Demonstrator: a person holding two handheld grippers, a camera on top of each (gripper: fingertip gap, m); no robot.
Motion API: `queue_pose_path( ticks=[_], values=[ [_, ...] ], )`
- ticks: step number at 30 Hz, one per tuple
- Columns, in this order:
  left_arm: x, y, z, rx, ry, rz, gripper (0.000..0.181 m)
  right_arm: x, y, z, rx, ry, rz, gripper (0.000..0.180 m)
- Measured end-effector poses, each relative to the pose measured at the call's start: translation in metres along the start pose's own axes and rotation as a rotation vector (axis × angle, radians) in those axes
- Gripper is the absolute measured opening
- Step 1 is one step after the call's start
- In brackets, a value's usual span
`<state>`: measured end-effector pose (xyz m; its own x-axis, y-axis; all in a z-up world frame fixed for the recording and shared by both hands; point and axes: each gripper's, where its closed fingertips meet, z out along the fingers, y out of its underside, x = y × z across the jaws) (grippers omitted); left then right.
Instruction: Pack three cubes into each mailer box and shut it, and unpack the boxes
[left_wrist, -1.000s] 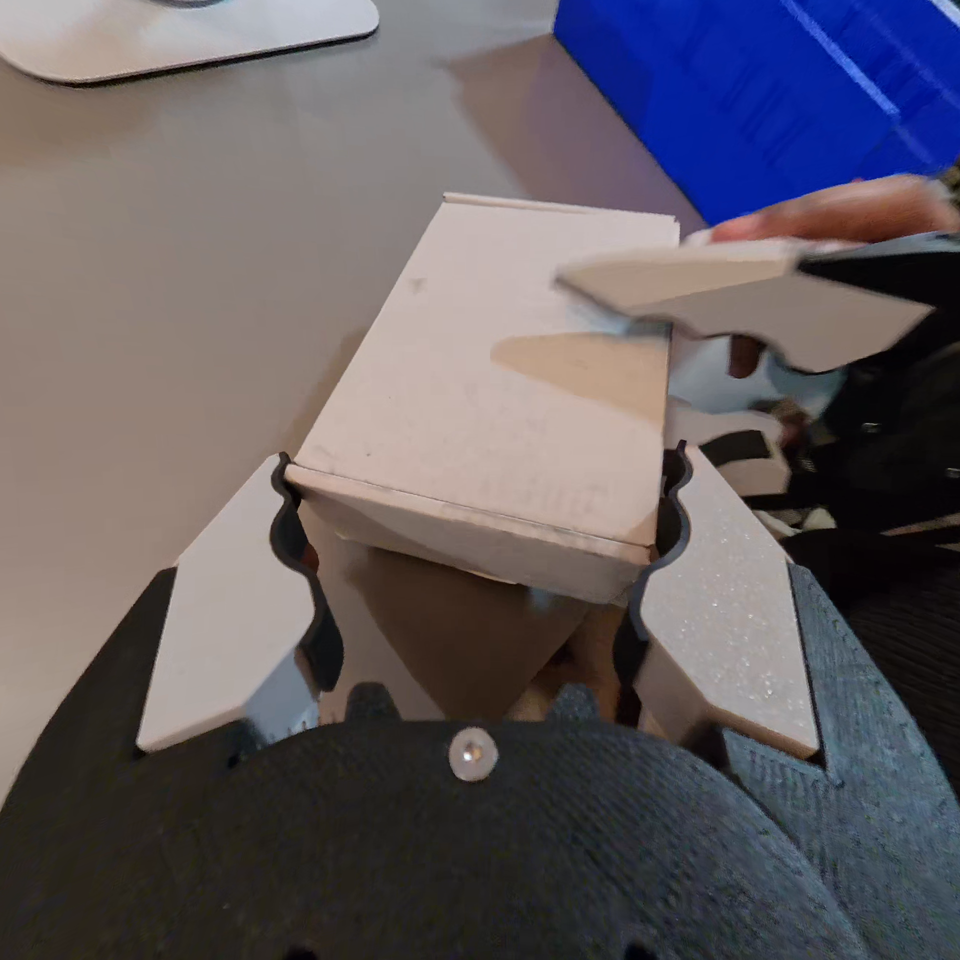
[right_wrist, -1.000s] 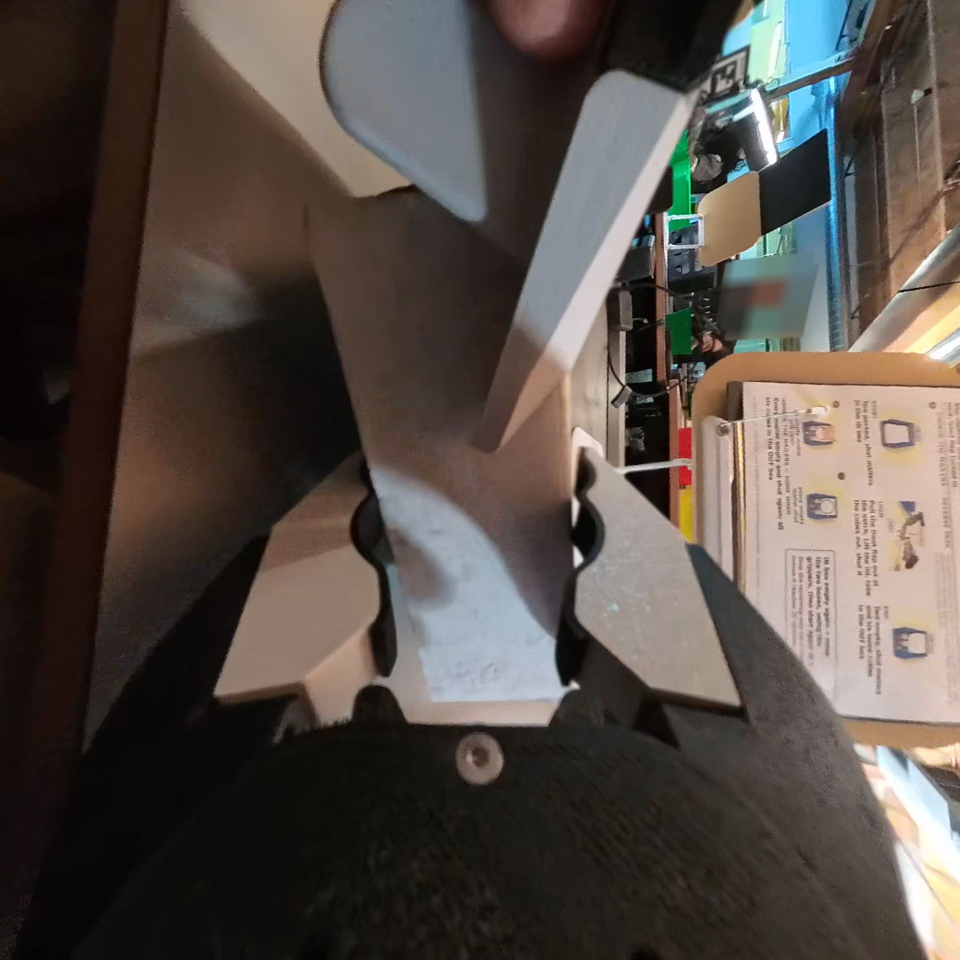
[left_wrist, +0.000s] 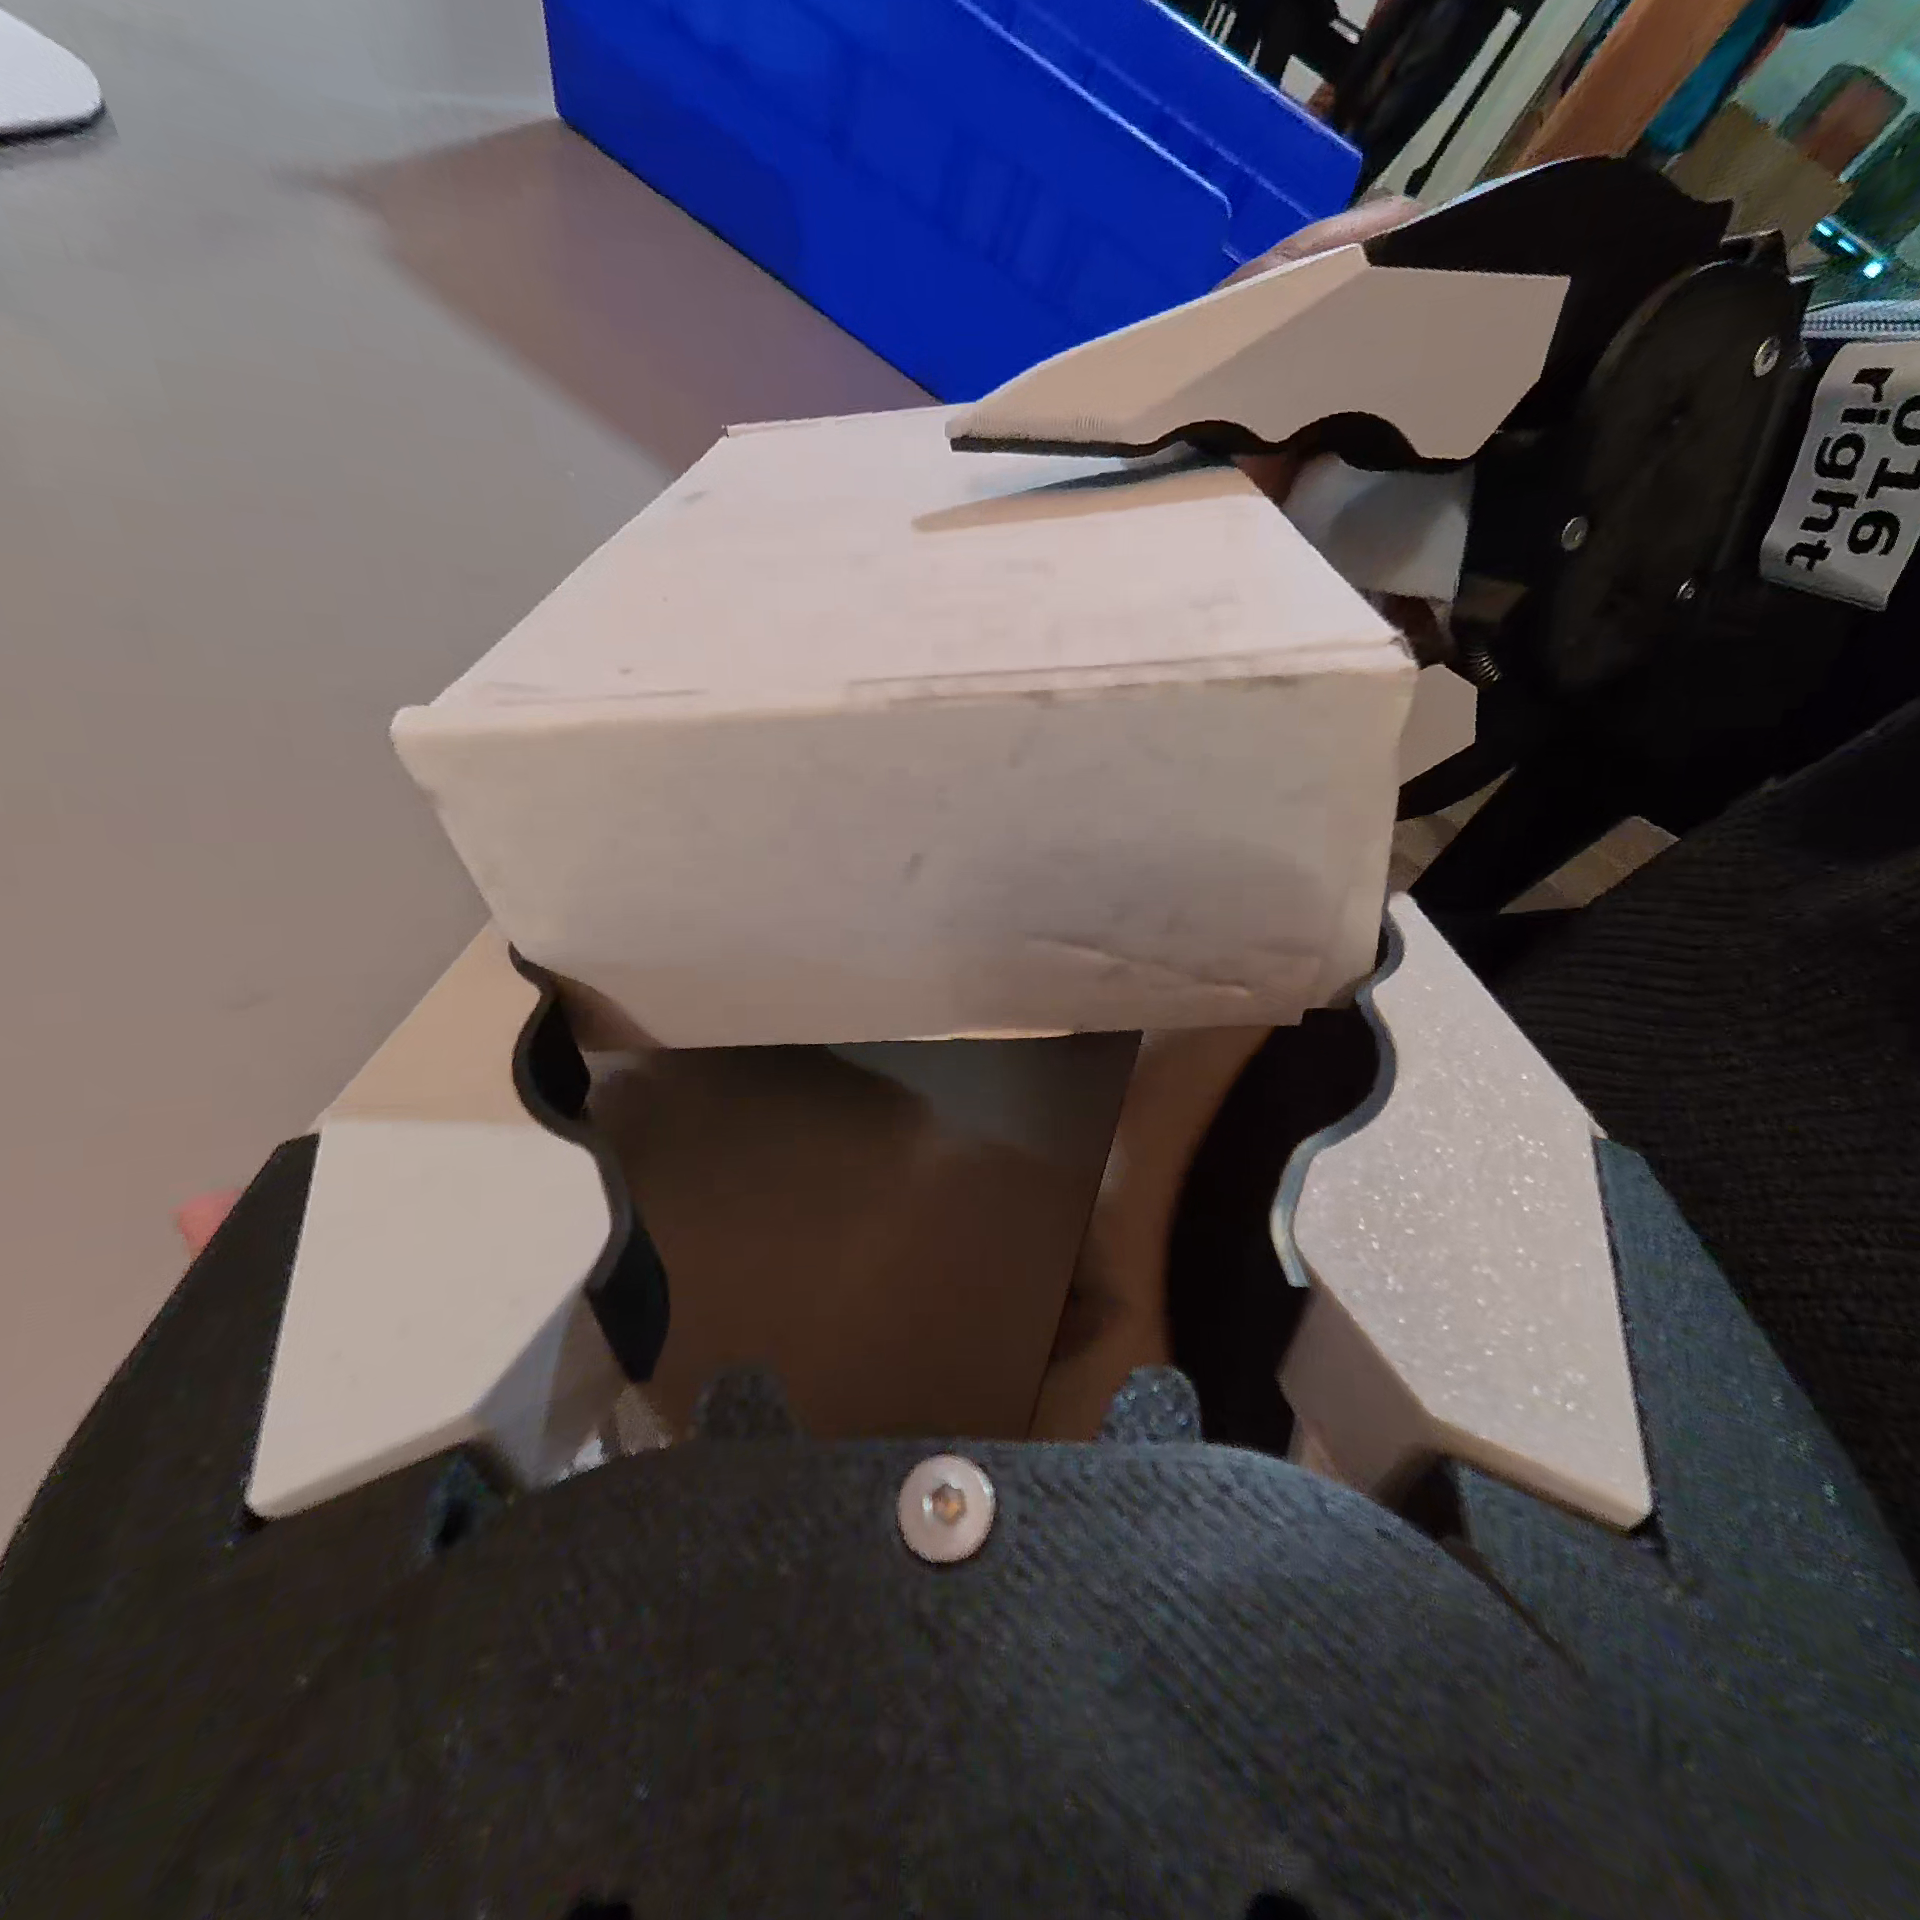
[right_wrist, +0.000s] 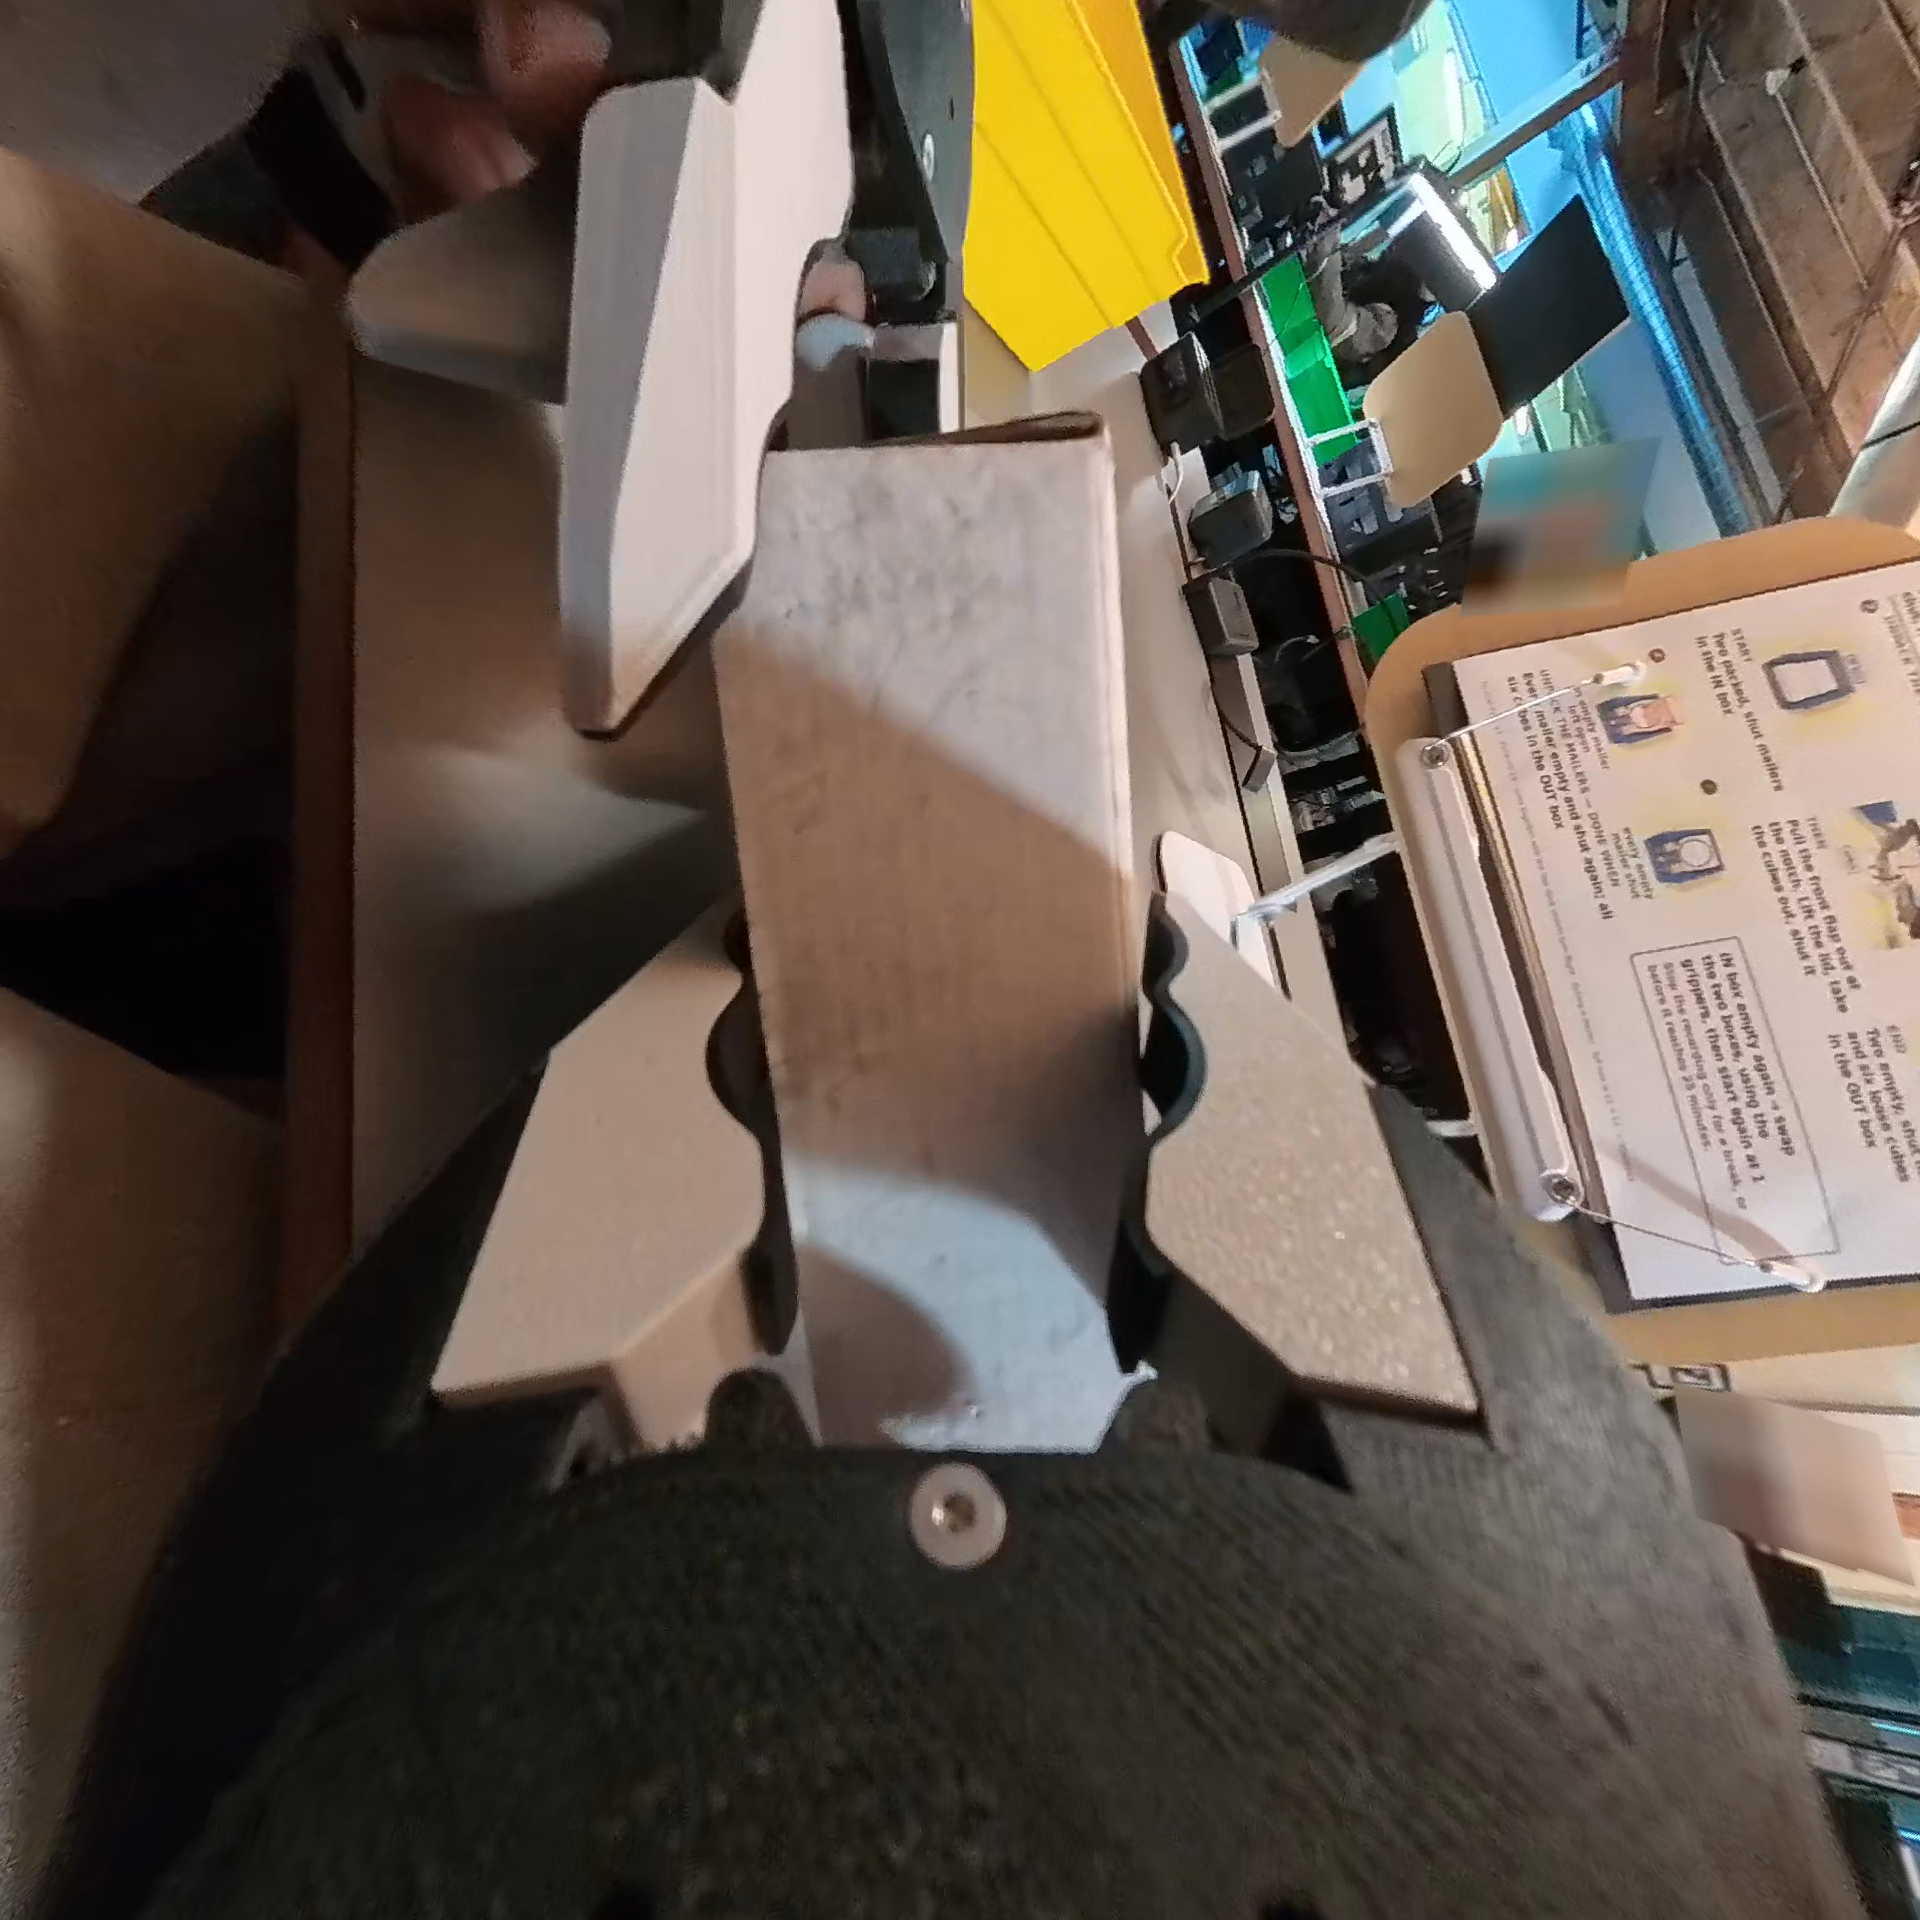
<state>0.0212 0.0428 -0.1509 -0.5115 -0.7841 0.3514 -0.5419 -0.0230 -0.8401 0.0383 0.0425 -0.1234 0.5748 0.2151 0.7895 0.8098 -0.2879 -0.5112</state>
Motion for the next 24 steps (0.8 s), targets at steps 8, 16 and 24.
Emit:
queue_pose_path(
  ticks=[8, 16, 24],
  values=[
    [-0.0051, -0.0028, 0.0019, -0.006, -0.040, 0.020, 0.133, 0.0034, 0.0082, -0.0005, -0.026, 0.004, 0.033, 0.075],
    [-0.0052, -0.0022, 0.0027, -0.013, -0.048, 0.018, 0.133, 0.0029, 0.0092, 0.0002, -0.032, -0.005, 0.053, 0.081],
    [-0.0056, -0.0031, 0.0030, -0.013, -0.058, 0.018, 0.132, 0.0018, 0.0090, 0.0008, -0.041, 0.000, 0.037, 0.083]
  ],
)
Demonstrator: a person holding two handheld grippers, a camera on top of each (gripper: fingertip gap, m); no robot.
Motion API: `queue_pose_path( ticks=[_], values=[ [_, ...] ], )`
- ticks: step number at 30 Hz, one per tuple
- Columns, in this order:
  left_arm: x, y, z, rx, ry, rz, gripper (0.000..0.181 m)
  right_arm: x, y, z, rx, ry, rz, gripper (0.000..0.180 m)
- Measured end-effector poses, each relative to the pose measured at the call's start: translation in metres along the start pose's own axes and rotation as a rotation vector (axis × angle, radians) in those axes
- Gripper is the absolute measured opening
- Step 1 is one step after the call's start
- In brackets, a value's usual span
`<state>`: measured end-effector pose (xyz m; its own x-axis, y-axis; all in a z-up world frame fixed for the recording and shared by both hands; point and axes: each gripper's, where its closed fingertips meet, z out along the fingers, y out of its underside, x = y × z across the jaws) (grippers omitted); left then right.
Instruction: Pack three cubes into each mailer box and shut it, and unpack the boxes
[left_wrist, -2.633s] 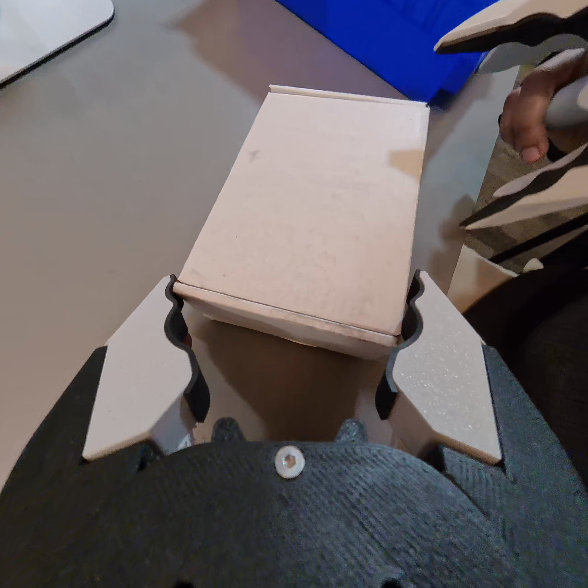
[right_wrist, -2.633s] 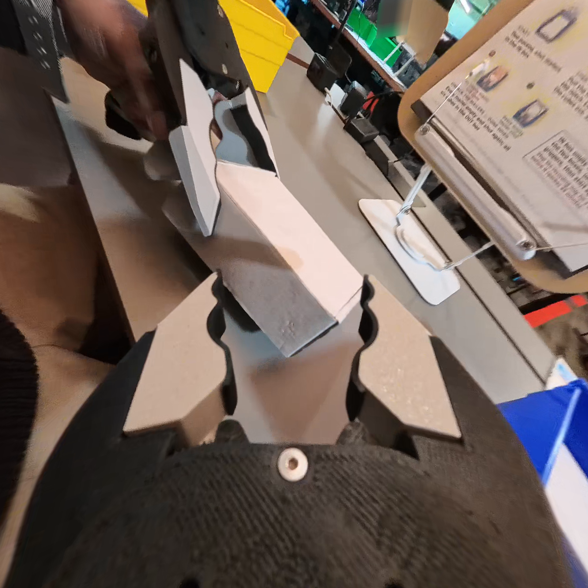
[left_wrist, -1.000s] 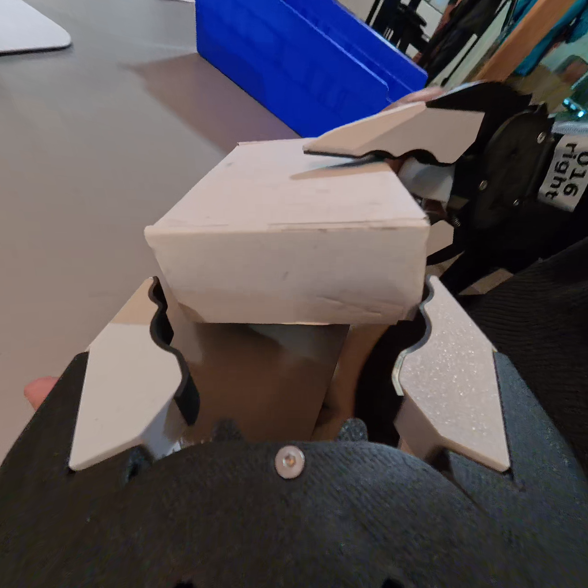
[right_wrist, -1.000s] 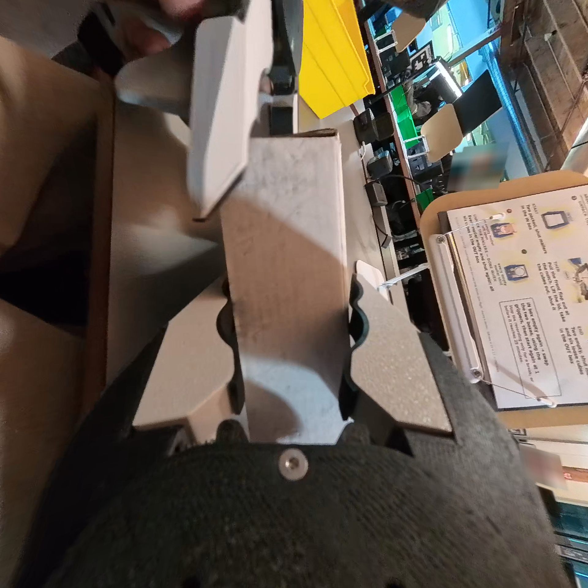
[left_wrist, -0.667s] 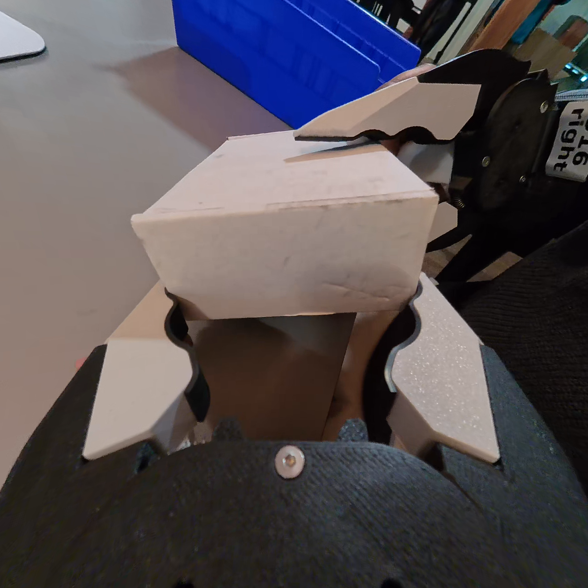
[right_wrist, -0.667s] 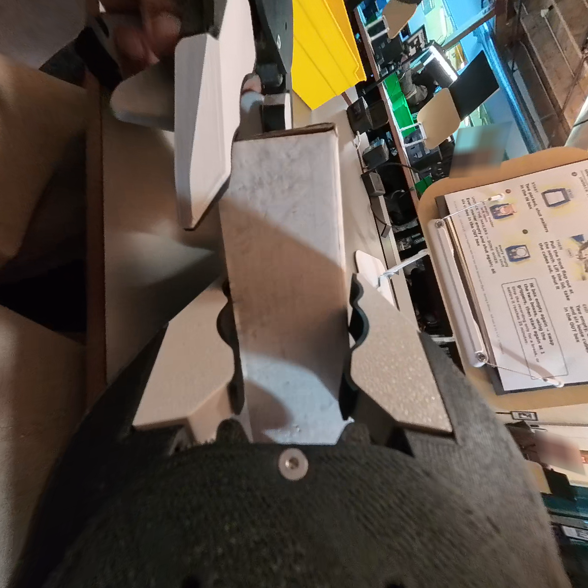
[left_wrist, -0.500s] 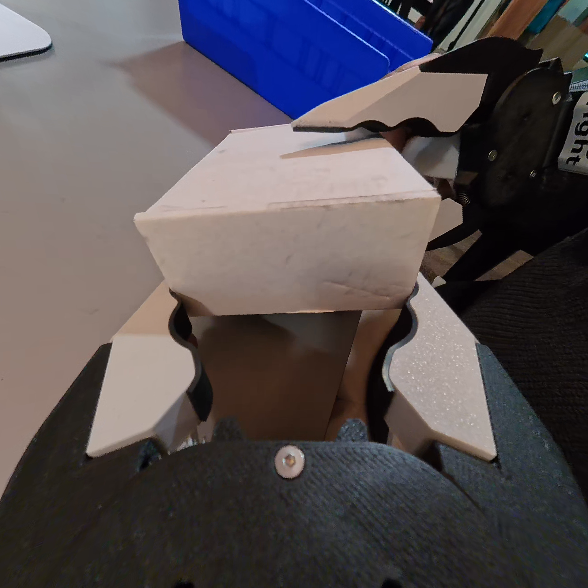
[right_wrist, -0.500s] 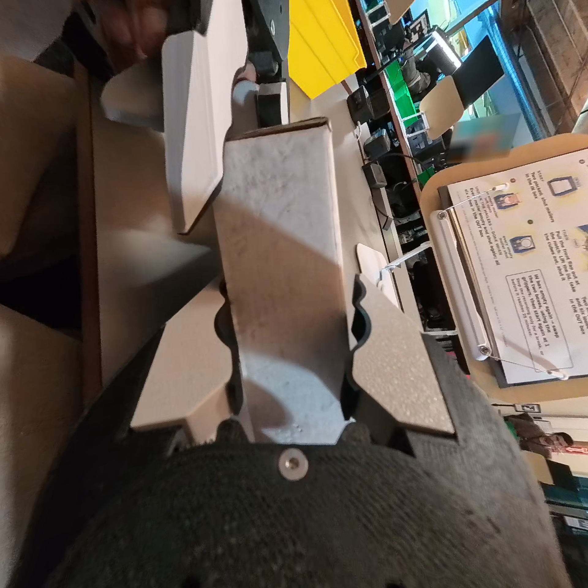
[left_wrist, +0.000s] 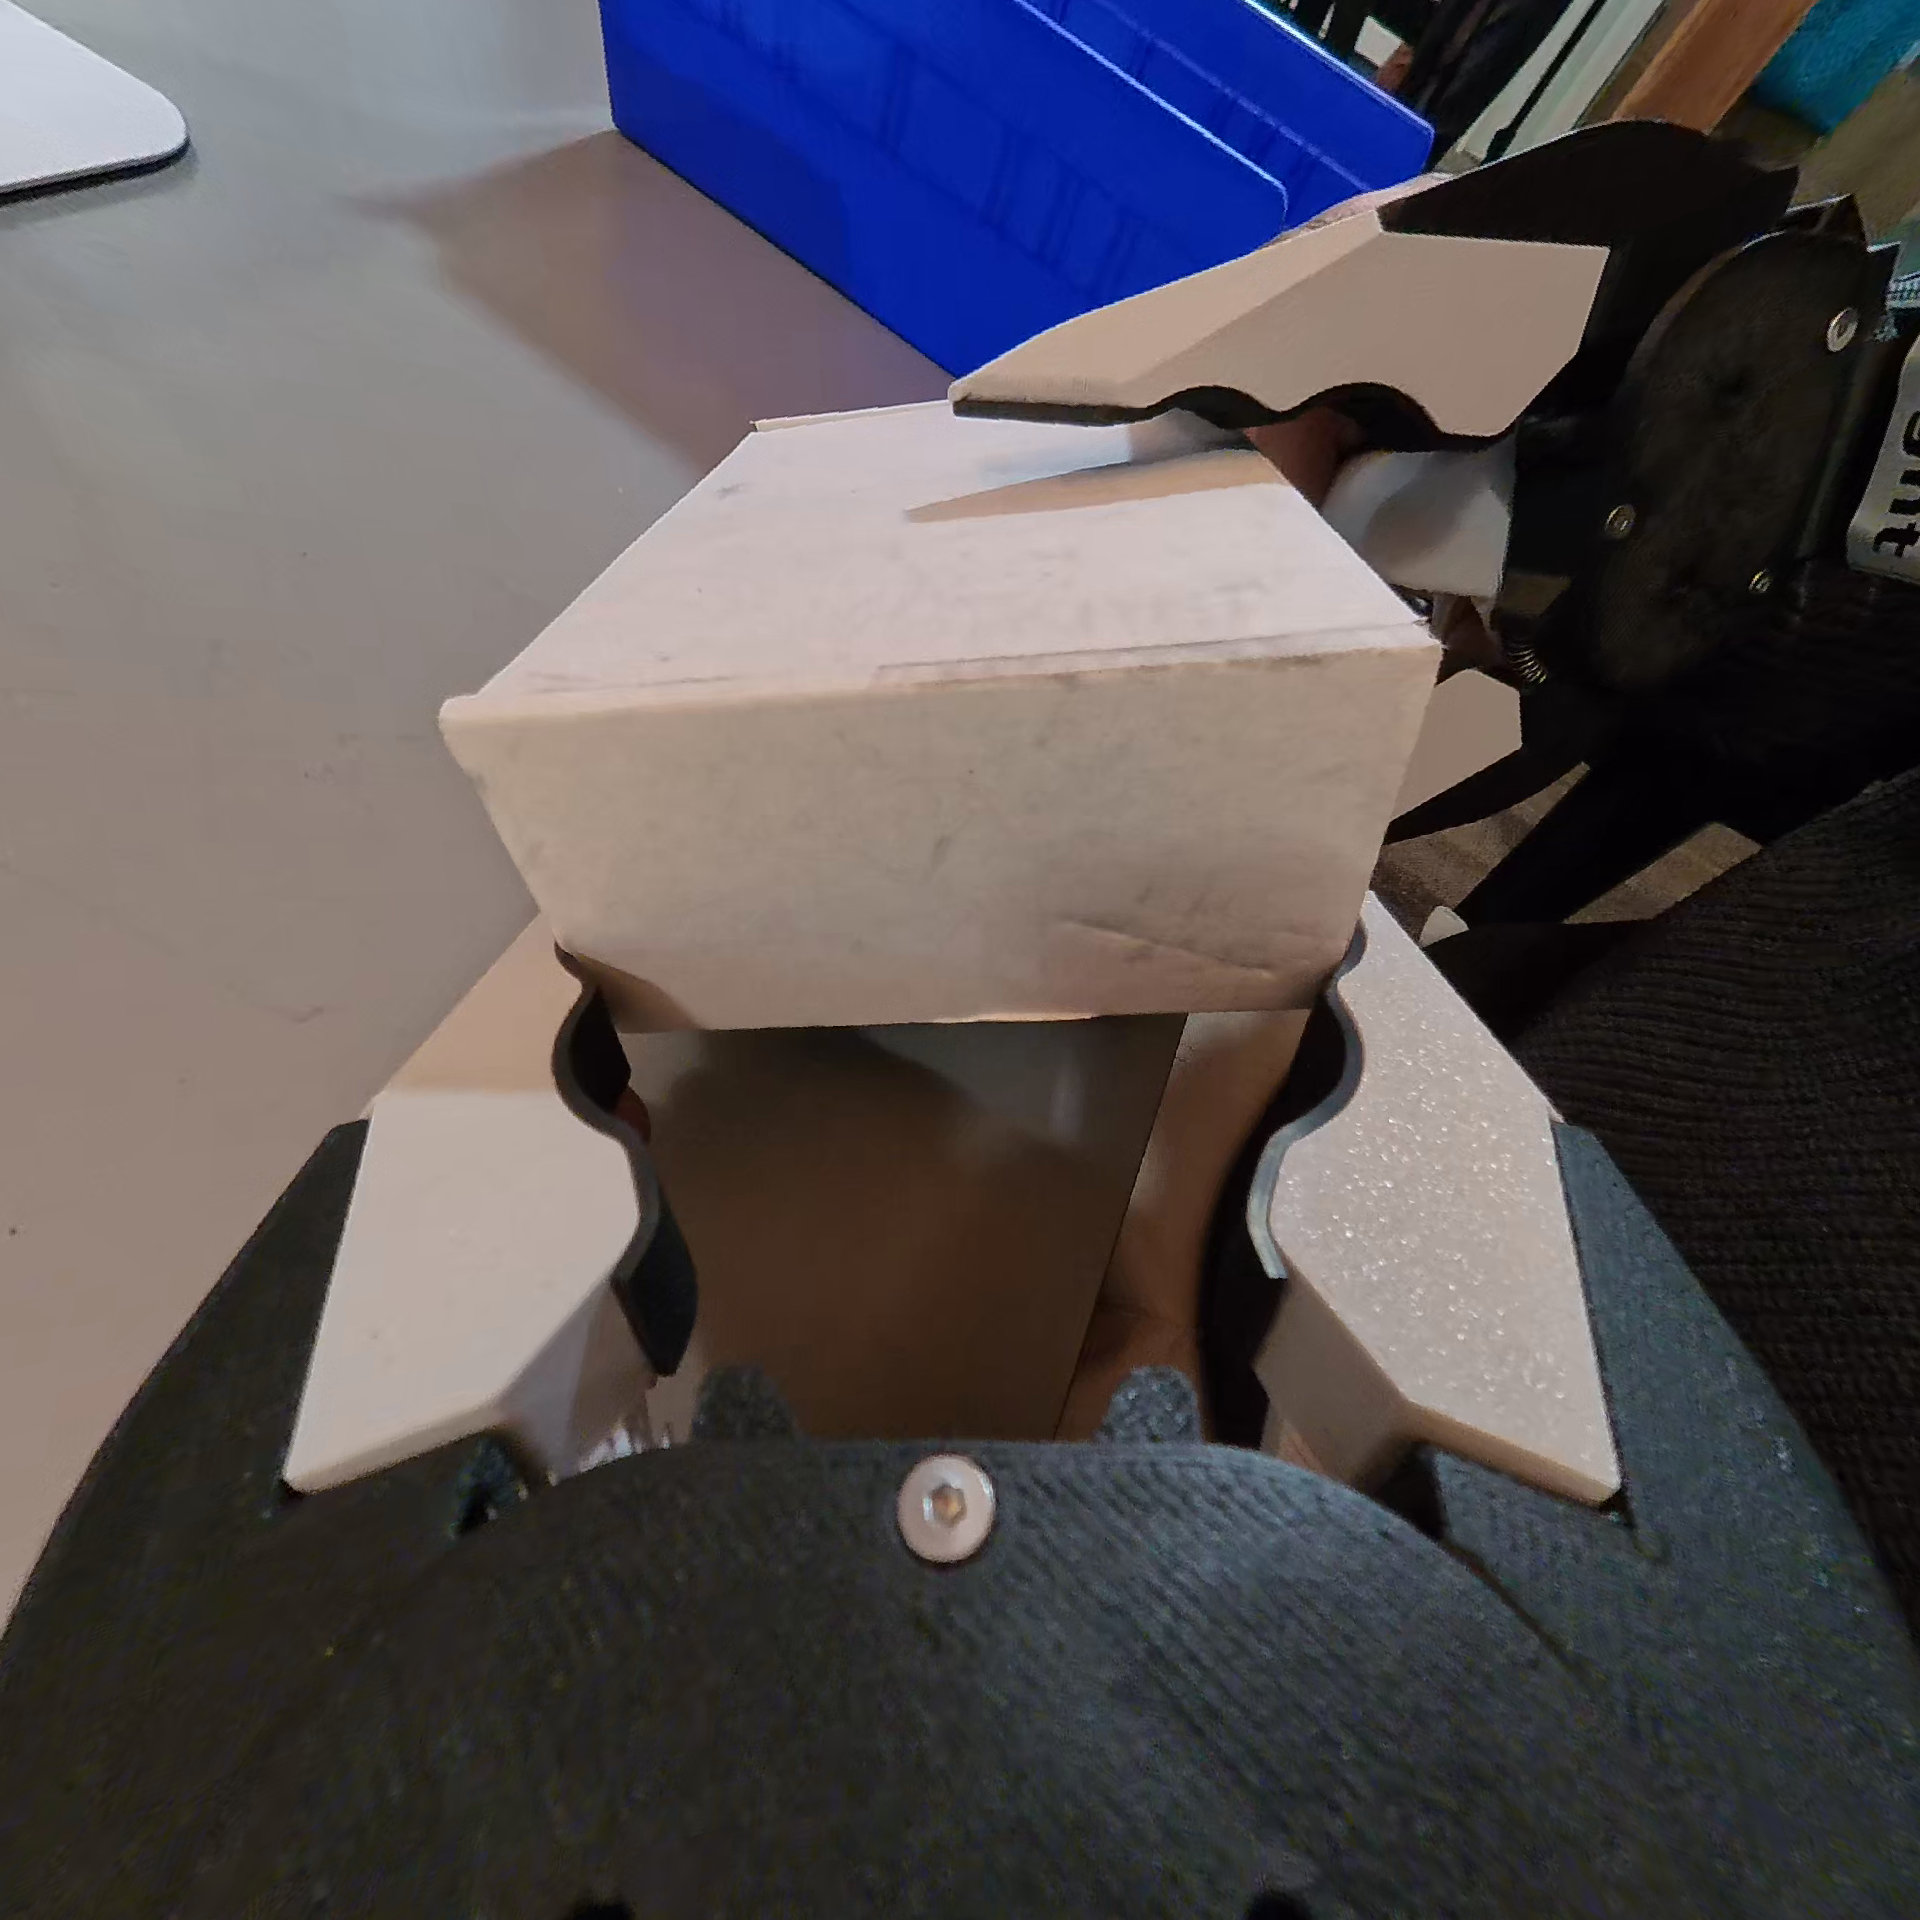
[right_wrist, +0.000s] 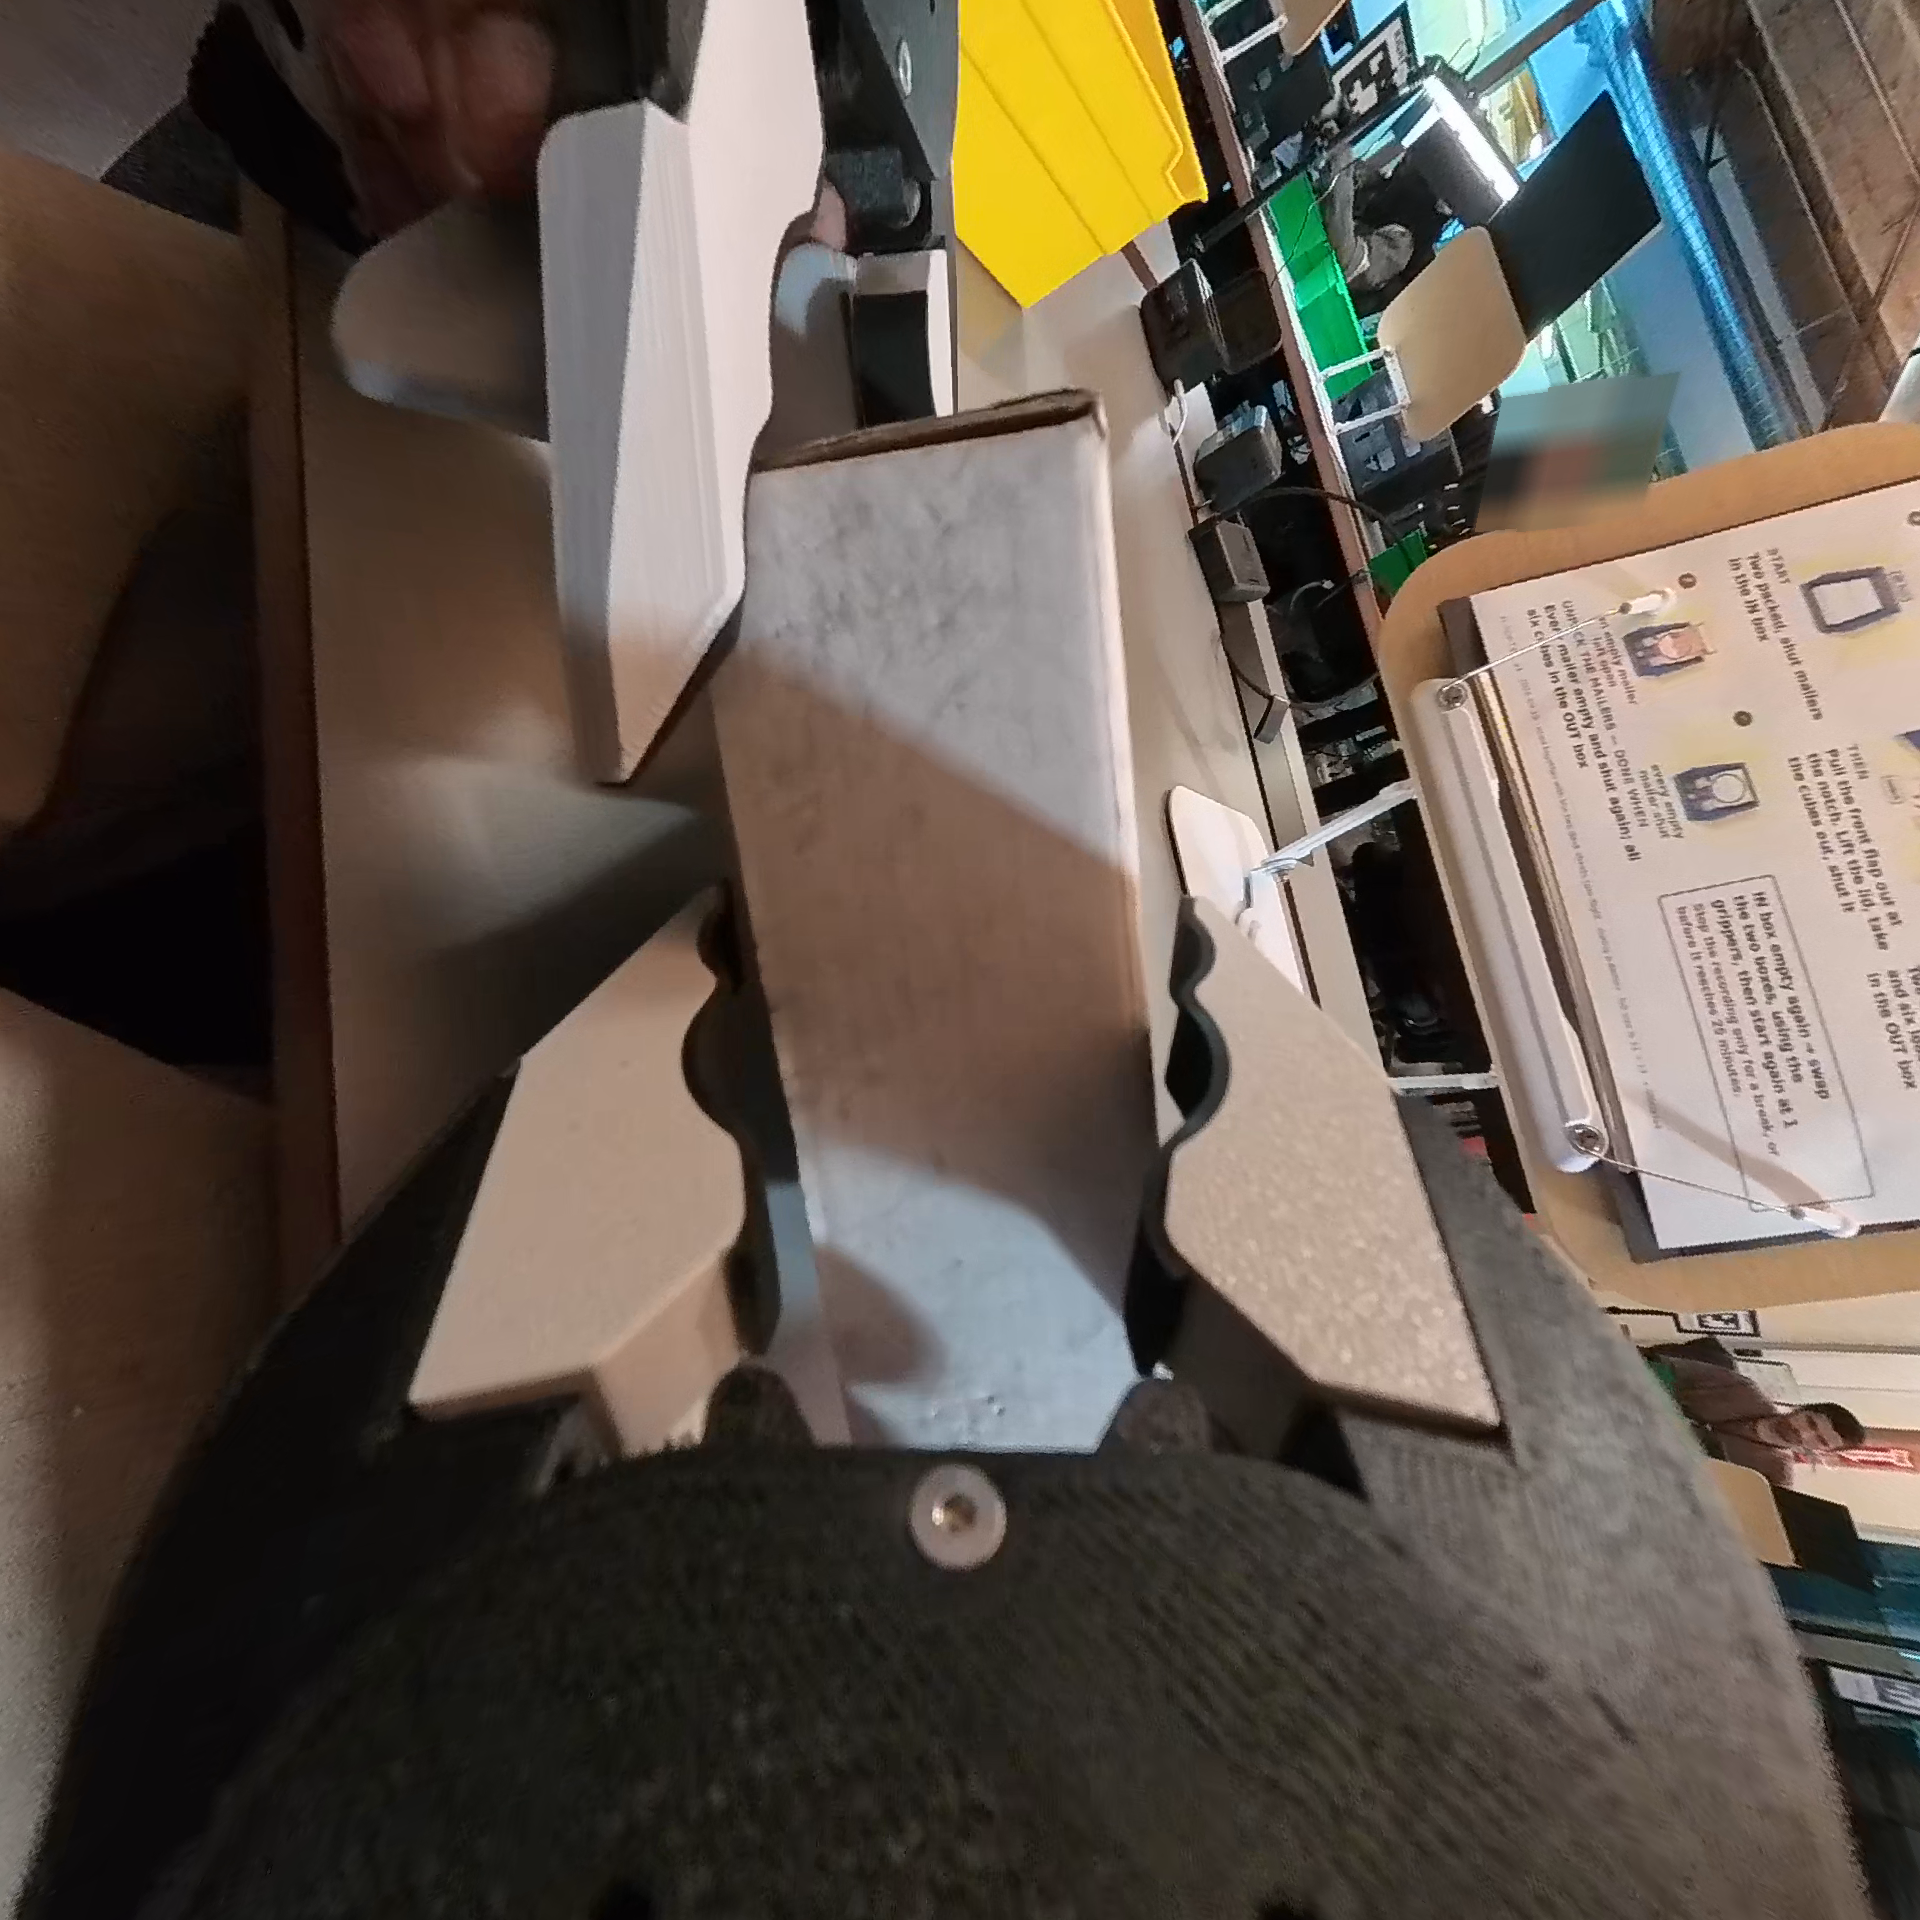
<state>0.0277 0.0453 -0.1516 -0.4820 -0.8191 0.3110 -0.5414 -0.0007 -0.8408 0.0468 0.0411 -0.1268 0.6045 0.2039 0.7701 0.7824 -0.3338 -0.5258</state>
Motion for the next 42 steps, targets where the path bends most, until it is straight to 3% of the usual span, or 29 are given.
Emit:
queue_pose_path(
  ticks=[28, 42],
  values=[
    [-0.002, 0.002, 0.000, -0.014, -0.043, 0.073, 0.132, -0.004, 0.009, 0.004, -0.051, -0.011, -0.008, 0.077],
    [-0.001, 0.002, 0.002, -0.024, -0.057, 0.079, 0.132, -0.007, 0.018, 0.007, -0.093, -0.032, 0.001, 0.088]
  ],
)
